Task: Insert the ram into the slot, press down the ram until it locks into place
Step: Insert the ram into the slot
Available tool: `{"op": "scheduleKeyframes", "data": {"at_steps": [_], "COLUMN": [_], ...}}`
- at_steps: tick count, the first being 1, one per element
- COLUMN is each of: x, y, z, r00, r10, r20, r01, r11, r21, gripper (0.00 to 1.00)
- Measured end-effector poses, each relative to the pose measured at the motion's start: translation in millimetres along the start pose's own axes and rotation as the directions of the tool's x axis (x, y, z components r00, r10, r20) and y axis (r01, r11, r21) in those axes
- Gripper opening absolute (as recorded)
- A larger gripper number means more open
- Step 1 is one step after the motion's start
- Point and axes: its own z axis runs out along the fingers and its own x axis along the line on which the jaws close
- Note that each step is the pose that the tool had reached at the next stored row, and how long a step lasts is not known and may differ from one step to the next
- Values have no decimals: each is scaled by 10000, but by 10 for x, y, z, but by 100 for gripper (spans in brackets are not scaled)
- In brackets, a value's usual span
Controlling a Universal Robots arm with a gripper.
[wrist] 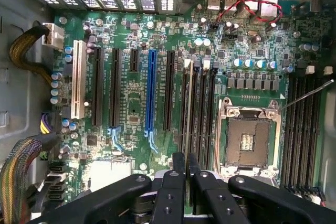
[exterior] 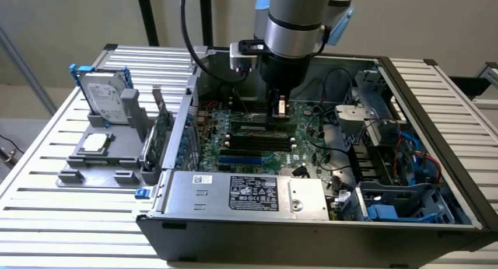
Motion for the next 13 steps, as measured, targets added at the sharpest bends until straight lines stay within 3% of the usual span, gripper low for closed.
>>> {"op": "scheduleKeyframes", "data": {"at_steps": [13], "x": [4], "y": [2], "z": [237], "r00": [10000], "r10": [91], "r20": [4], "r01": [-91], "r11": [10000], "r21": [2], "gripper": [13]}}
